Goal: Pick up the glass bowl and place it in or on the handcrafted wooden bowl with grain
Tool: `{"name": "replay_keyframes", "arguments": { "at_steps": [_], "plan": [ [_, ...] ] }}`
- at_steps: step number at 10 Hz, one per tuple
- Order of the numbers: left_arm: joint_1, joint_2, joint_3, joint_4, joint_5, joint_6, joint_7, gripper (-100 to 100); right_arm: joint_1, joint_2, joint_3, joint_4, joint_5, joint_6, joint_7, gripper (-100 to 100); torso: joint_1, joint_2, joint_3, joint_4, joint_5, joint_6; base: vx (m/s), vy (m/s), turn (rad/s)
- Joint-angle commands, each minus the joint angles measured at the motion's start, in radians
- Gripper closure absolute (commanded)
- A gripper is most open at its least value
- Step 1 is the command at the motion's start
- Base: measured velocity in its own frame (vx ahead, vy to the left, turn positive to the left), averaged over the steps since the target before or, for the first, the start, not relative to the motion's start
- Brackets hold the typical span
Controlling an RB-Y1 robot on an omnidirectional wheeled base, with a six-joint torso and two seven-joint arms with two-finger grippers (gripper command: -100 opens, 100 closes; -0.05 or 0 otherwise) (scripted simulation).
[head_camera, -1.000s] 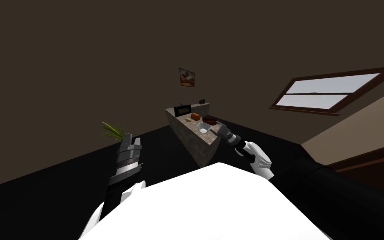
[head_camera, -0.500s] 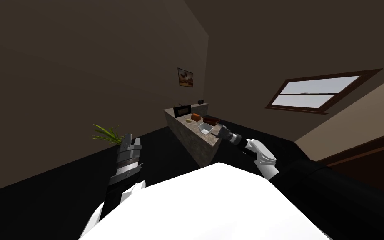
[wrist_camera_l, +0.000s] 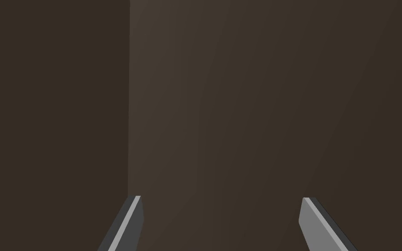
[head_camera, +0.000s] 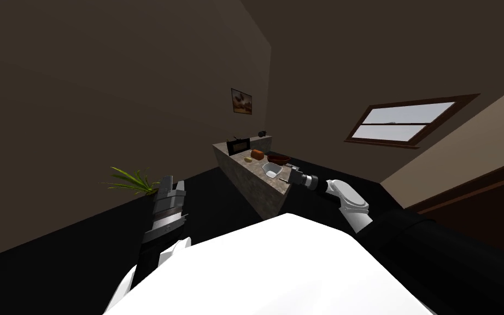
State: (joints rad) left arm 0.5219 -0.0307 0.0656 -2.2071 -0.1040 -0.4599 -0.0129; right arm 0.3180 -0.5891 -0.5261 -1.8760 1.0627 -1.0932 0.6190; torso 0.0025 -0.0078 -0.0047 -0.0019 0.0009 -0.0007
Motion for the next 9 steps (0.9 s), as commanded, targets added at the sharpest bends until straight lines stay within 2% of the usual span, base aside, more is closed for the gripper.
{"name": "replay_keyframes", "arguments": {
  "at_steps": [1, 2, 3, 4, 5, 6, 7, 8, 9],
  "plan": [
    [0.0, 0.0, 0.0, 0.0, 0.0, 0.0, 0.0, 0, -0.003, -0.047, -0.014, 0.021, 0.05, -0.036, 0.036, -100, 0.0, 0.0, 0.0, 0.0, 0.0, 0.0, 0.096, 0.072, -0.069],
    [0.0, 0.0, 0.0, 0.0, 0.0, 0.0, 0.0, 0, -0.003, -0.047, -0.014, 0.021, 0.08, -0.036, 0.036, -100, 0.001, -0.001, 0.0, 0.0, 0.0, 0.0, 0.088, 0.062, -0.046],
    [0.0, 0.0, 0.0, 0.0, 0.0, 0.0, 0.0, 0, -0.003, -0.088, -0.026, 0.039, 0.11, -0.066, 0.067, -100, 0.0, -0.001, 0.0, 0.0, 0.0, 0.0, 0.099, 0.069, -0.088],
    [0.0, 0.0, 0.0, 0.0, 0.0, 0.0, 0.0, 0, -0.003, -0.088, -0.026, 0.039, 0.137, -0.066, 0.067, -100, 0.0, -0.001, -0.001, 0.0, 0.0, 0.0, 0.088, 0.052, -0.049],
    [0.0, 0.0, 0.0, 0.0, 0.0, 0.0, 0.0, 0, -0.003, -0.129, -0.035, 0.057, 0.166, -0.096, 0.097, -100, -0.001, 0.0, 0.0, 0.0, 0.0, 0.0, 0.108, 0.061, -0.066],
    [0.0, 0.0, 0.0, 0.0, 0.0, 0.0, 0.0, 0, -0.003, -0.129, -0.035, 0.057, 0.192, -0.096, 0.097, -100, 0.0, -0.002, -0.001, 0.0, 0.0, 0.0, 0.099, 0.058, -0.04],
    [0.0, 0.0, 0.0, 0.0, 0.0, 0.0, 0.0, 0, -0.002, -0.17, -0.043, 0.074, 0.225, -0.125, 0.126, -100, -0.001, -0.001, -0.001, 0.0, 0.0, 0.0, 0.134, 0.071, -0.066],
    [0.0, 0.0, 0.0, 0.0, 0.0, 0.0, 0.0, 0, -0.002, -0.17, -0.043, 0.074, 0.246, -0.125, 0.126, -100, 0.0, -0.003, -0.002, -0.001, 0.0, 0.0, 0.109, 0.053, -0.041],
    [0.0, 0.0, 0.0, 0.0, 0.0, 0.0, 0.0, 0, 0.0, -0.209, -0.049, 0.09, 0.281, -0.154, 0.153, -100, -0.001, -0.002, -0.001, -0.001, 0.0, 0.0, 0.122, 0.043, -0.082]
  ]
}}
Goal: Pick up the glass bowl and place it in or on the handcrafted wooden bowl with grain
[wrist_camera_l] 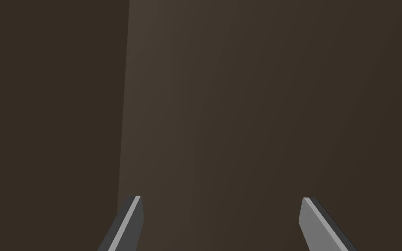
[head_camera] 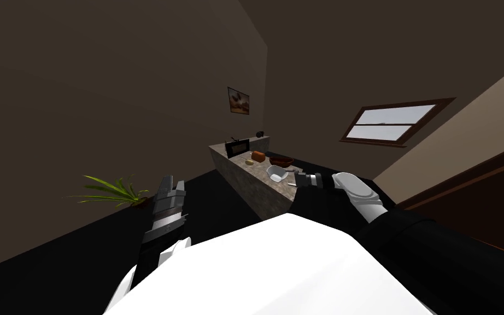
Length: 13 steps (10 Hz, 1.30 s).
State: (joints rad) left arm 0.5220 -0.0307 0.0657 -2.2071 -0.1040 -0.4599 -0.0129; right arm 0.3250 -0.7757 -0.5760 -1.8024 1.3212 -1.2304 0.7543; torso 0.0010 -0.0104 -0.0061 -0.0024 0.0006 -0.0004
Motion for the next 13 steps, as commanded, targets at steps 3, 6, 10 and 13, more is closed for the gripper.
{"name": "replay_keyframes", "arguments": {
  "at_steps": [3, 6, 10, 13],
  "plan": [
    [0.0, 0.0, 0.0, 0.0, 0.0, 0.0, 0.0, 0, -0.005, -0.061, -0.003, 0.032, 0.086, -0.043, 0.044, -100, -0.001, 0.001, 0.001, 0.0, 0.0, 0.0, 0.095, 0.034, -0.035],
    [0.0, 0.0, 0.0, 0.0, 0.0, 0.0, 0.0, 0, 0.002, -0.13, -0.007, 0.06, 0.172, -0.093, 0.091, -100, -0.001, 0.001, 0.0, 0.0, 0.0, -0.001, 0.121, 0.037, -0.042],
    [0.0, 0.0, 0.0, 0.0, 0.0, 0.0, 0.0, 0, 0.017, -0.209, 0.0, 0.096, 0.28, -0.155, 0.147, -100, -0.001, -0.001, -0.001, 0.0, 0.0, -0.001, 0.146, 0.04, -0.043],
    [0.0, 0.0, 0.0, 0.0, 0.0, 0.0, 0.0, 0, 0.037, -0.252, 0.019, 0.124, 0.354, -0.199, 0.182, -100, -0.002, -0.003, -0.002, -0.001, -0.001, -0.001, 0.169, 0.03, -0.029]
  ]
}}
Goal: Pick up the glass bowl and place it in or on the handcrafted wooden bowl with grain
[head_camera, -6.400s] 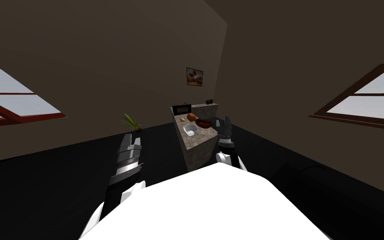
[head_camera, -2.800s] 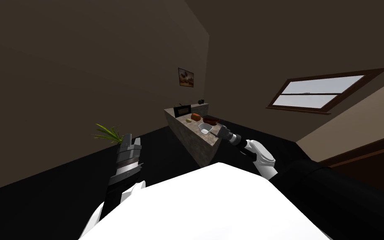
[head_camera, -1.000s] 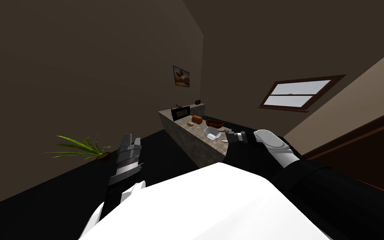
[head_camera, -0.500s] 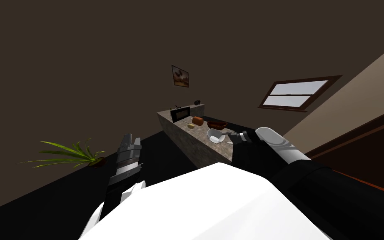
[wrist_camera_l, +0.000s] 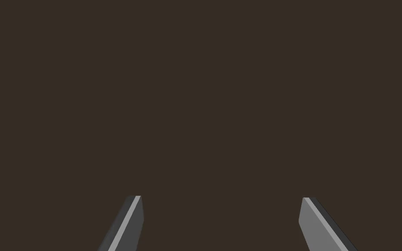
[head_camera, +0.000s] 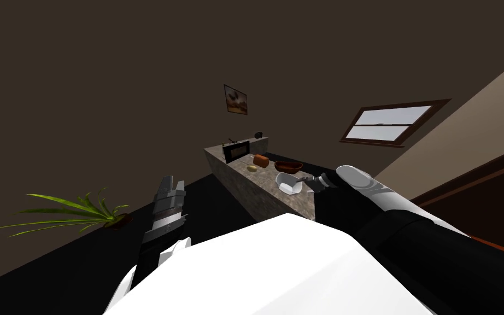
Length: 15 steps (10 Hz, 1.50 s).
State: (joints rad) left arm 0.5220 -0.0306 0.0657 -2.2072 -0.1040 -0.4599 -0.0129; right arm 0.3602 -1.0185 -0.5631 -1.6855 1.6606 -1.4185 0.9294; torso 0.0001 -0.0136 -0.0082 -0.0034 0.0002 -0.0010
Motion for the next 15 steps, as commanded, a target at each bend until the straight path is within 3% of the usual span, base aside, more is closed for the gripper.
{"name": "replay_keyframes", "arguments": {
  "at_steps": [1, 2, 3, 4, 5, 7, 8, 12, 13, 14, 15],
  "plan": [
    [0.0, 0.0, 0.0, 0.0, 0.0, 0.0, 0.0, 0, 0.009, -0.016, 0.014, 0.014, 0.03, -0.021, 0.015, -100, 0.0, 0.0, 0.0, 0.0, 0.0, 0.0, 0.123, 0.023, -0.023],
    [0.0, 0.0, 0.0, 0.0, 0.0, 0.0, 0.0, 0, 0.024, -0.017, 0.03, 0.025, 0.048, -0.033, 0.022, -100, -0.001, 0.002, 0.001, 0.0, 0.0, 0.0, 0.036, 0.028, -0.072],
    [0.0, 0.0, 0.0, 0.0, 0.0, 0.0, 0.0, 0, 0.015, -0.019, 0.019, 0.011, 0.035, -0.027, 0.008, -100, -0.001, 0.007, 0.004, 0.001, 0.0, 0.0, 0.01, 0.013, -0.019],
    [0.0, 0.0, 0.0, 0.0, 0.0, 0.0, 0.0, 0, 0.015, -0.019, 0.022, 0.011, 0.038, -0.03, 0.007, 0, -0.002, 0.01, 0.006, 0.002, 0.0, 0.0, 0.0, 0.0, 0.0],
    [0.0, 0.0, 0.0, 0.0, 0.0, 0.0, 0.0, 0, 0.022, 0.003, 0.041, 0.018, 0.056, 0.001, 0.022, -100, -0.002, 0.011, 0.006, 0.003, 0.0, 0.0, 0.018, 0.018, 0.042],
    [0.0, 0.0, 0.0, 0.0, 0.0, 0.0, 0.0, 0, 0.023, 0.003, 0.039, 0.01, 0.056, -0.002, 0.015, -100, -0.001, 0.01, 0.006, 0.002, 0.0, 0.0, 0.016, 0.016, 0.018],
    [0.0, 0.0, 0.0, 0.0, 0.0, 0.0, 0.0, 0, 0.023, 0.004, 0.041, 0.01, 0.057, 0.002, 0.016, 100, -0.002, 0.011, 0.006, 0.003, 0.0, 0.0, 0.0, 0.0, 0.0],
    [0.0, 0.0, 0.0, 0.0, 0.0, 0.0, 0.0, 0, 0.024, 0.005, 0.041, 0.011, 0.057, 0.001, 0.015, 100, -0.002, 0.012, 0.007, 0.003, 0.0, 0.0, 0.0, 0.0, -0.003],
    [0.0, 0.0, 0.0, 0.0, 0.0, 0.0, 0.0, 0, 0.024, 0.005, 0.042, 0.011, 0.057, 0.001, 0.015, 0, -0.002, 0.012, 0.008, 0.004, 0.001, 0.0, 0.0, 0.0, 0.0],
    [0.0, 0.0, 0.0, 0.0, 0.0, 0.0, 0.0, 0, 0.015, -0.019, 0.021, 0.011, 0.037, -0.03, 0.007, 100, -0.001, 0.013, 0.008, 0.004, 0.001, 0.0, -0.02, -0.014, -0.045],
    [0.0, 0.0, 0.0, 0.0, 0.0, 0.0, 0.0, 0, 0.019, -0.007, 0.034, 0.007, 0.049, -0.012, 0.008, 100, -0.001, 0.014, 0.009, 0.005, 0.002, 0.0, -0.011, -0.011, -0.008]
  ]
}}
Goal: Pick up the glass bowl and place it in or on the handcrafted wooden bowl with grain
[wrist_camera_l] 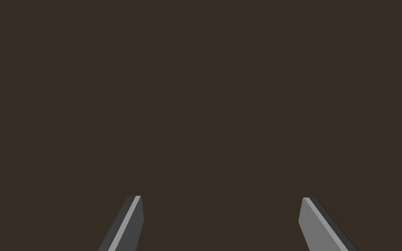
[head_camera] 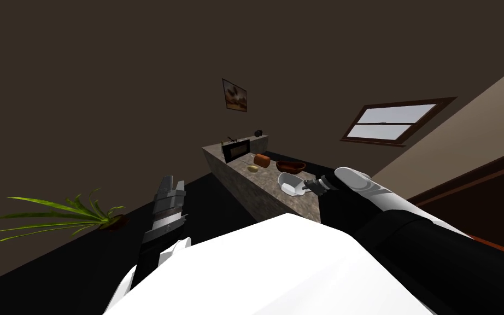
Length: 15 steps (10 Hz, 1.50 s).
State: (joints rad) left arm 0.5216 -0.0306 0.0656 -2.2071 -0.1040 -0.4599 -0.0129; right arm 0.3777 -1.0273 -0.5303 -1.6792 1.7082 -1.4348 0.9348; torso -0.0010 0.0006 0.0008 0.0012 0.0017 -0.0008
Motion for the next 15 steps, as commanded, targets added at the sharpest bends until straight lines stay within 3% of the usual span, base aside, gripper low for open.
{"name": "replay_keyframes", "arguments": {
  "at_steps": [1, 2, 7, 12, 13, 15],
  "plan": [
    [0.0, 0.0, 0.0, 0.0, 0.0, 0.0, 0.0, 0, 0.0, 0.0, 0.0, 0.0, 0.0, 0.0, 0.0, 0, 0.0, 0.0, 0.0, 0.0, 0.0, 0.0, 0.0, 0.0, 0.0],
    [0.0, 0.0, 0.0, 0.0, 0.0, 0.0, 0.0, 0, -0.028, -0.015, -0.017, 0.002, -0.004, 0.003, -0.003, 100, 0.001, 0.0, 0.0, 0.0, 0.0, 0.0, -0.032, -0.015, 0.055],
    [0.0, 0.0, 0.0, 0.0, 0.0, 0.0, 0.0, 0, -0.165, -0.075, -0.054, 0.069, 0.008, -0.012, -0.031, 100, -0.001, 0.007, 0.005, 0.004, 0.003, -0.002, -0.109, -0.065, 0.203],
    [-0.001, 0.0, 0.0, 0.0, 0.0, 0.0, 0.0, 0, -0.344, -0.153, -0.081, 0.209, 0.077, -0.048, -0.083, 100, -0.002, 0.014, 0.01, 0.007, 0.004, -0.004, -0.215, -0.125, 0.352],
    [-0.001, 0.0, 0.0, 0.0, 0.0, 0.0, 0.0, 0, -0.363, -0.153, -0.081, 0.209, 0.077, -0.048, -0.083, 100, 0.001, 0.017, 0.012, 0.008, 0.005, -0.004, -0.168, -0.075, 0.139],
    [0.0, 0.0, 0.0, 0.0, 0.0, 0.0, 0.0, 0, -0.431, -0.186, -0.09, 0.272, 0.123, -0.063, -0.109, 100, -0.001, 0.013, 0.01, 0.008, 0.006, -0.002, -0.157, -0.111, 0.277]
  ]
}}
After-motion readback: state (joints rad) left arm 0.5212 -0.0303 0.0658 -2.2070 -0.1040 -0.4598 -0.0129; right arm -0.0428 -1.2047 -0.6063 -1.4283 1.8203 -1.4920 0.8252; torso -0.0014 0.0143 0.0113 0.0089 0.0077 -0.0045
